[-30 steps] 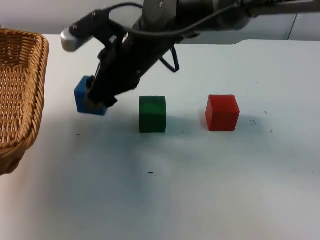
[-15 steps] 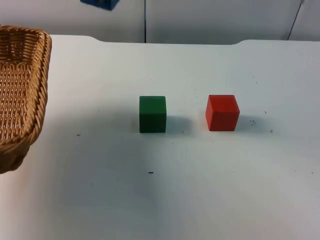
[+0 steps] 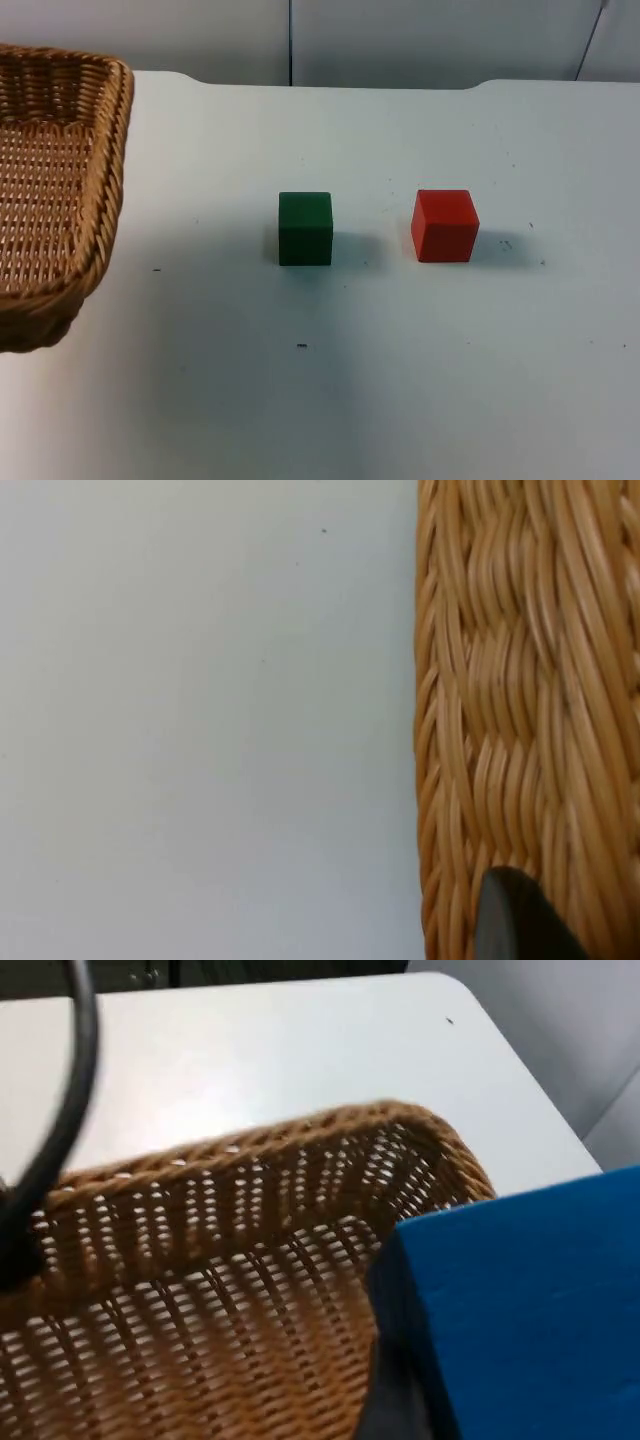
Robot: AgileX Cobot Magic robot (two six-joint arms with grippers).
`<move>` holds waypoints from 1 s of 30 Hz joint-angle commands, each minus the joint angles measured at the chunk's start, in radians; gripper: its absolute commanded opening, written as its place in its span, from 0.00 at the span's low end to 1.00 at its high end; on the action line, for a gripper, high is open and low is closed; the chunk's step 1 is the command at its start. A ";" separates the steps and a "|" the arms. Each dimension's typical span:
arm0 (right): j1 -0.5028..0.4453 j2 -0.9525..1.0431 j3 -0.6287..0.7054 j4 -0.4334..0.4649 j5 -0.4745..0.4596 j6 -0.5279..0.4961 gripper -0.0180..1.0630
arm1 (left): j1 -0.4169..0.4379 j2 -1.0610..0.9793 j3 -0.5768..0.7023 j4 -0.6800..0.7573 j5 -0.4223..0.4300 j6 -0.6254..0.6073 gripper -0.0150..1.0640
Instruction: Pick up the basket with the left hand and place the blue cube into the basket with the right hand.
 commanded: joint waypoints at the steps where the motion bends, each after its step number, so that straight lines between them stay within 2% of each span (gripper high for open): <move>1: 0.020 0.008 -0.007 0.016 -0.046 -0.012 0.01 | -0.012 -0.005 -0.011 -0.032 0.017 0.015 0.01; 7: 0.033 0.051 -0.007 0.074 -0.060 -0.014 0.01 | -0.011 -0.005 -0.011 -0.034 0.023 0.015 0.01; 14: 0.033 0.137 -0.007 0.166 -0.057 -0.067 0.01 | -0.011 -0.005 -0.011 -0.039 0.023 0.015 0.01; 25: 0.033 0.198 -0.007 0.168 -0.043 -0.079 0.02 | -0.011 -0.005 -0.011 -0.045 0.023 0.018 0.01; 27: 0.033 0.198 -0.007 0.188 -0.043 -0.092 0.09 | -0.011 -0.005 -0.011 -0.049 0.023 0.021 0.01; 28: 0.033 0.198 -0.007 0.188 -0.043 -0.092 0.09 | -0.011 -0.005 -0.011 -0.049 0.023 0.021 0.01; 30: 0.033 0.198 -0.007 0.193 -0.043 -0.092 0.24 | -0.011 -0.005 -0.011 -0.049 0.023 0.021 0.01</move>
